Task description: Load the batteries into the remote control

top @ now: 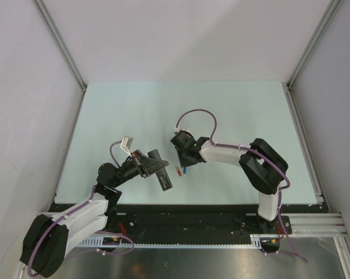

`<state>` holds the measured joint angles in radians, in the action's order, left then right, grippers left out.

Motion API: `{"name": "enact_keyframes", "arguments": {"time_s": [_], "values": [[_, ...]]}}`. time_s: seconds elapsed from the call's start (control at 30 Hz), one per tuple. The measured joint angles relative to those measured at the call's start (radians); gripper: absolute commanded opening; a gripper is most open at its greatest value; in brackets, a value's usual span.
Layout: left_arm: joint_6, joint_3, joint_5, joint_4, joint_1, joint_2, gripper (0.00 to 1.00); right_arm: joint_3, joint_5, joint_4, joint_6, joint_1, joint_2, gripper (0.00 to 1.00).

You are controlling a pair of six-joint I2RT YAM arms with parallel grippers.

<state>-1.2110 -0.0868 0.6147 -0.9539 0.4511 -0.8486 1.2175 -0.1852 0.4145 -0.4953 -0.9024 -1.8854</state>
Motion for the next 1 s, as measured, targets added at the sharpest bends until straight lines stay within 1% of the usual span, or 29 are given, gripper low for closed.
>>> {"name": "enact_keyframes", "arguments": {"time_s": [0.17, 0.3, 0.6, 0.63, 0.67, 0.77, 0.83, 0.93, 0.97, 1.0], "values": [[0.0, 0.003, 0.0, 0.001, 0.0, 0.0, 0.0, 0.0, 0.0, 0.0, 0.0, 0.0, -0.001, 0.27], [0.0, 0.003, 0.0, 0.002, 0.0, 0.0, 0.0, 0.0, 0.003, 0.0, 0.0, 0.0, -0.002, 0.21], [0.0, 0.008, 0.0, 0.008, 0.0, 0.002, 0.0, 0.002, 0.011, 0.0, 0.003, -0.003, -0.002, 0.21], [0.0, 0.008, 0.0, 0.009, 0.0, 0.003, 0.0, 0.002, 0.011, 0.0, 0.004, -0.004, -0.002, 0.23], [0.0, 0.008, 0.0, 0.009, 0.0, 0.003, 0.0, 0.002, 0.011, 0.0, 0.005, -0.006, -0.002, 0.32], [0.0, 0.008, 0.0, 0.01, 0.0, 0.004, 0.0, 0.003, 0.015, -0.001, 0.006, -0.009, -0.002, 0.48], [0.0, 0.008, 0.0, 0.011, 0.0, 0.004, 0.0, 0.005, 0.016, 0.0, 0.008, -0.011, -0.002, 0.48], [0.0, 0.008, 0.0, 0.014, 0.0, 0.004, 0.0, 0.008, 0.014, 0.009, 0.006, -0.012, -0.002, 0.44], [0.0, 0.008, 0.0, 0.014, 0.0, 0.004, 0.0, 0.009, 0.013, 0.014, 0.006, -0.013, -0.002, 0.38], [0.0, 0.008, 0.0, 0.014, 0.0, 0.004, 0.0, 0.011, 0.014, 0.021, 0.003, -0.013, -0.002, 0.36]]}}
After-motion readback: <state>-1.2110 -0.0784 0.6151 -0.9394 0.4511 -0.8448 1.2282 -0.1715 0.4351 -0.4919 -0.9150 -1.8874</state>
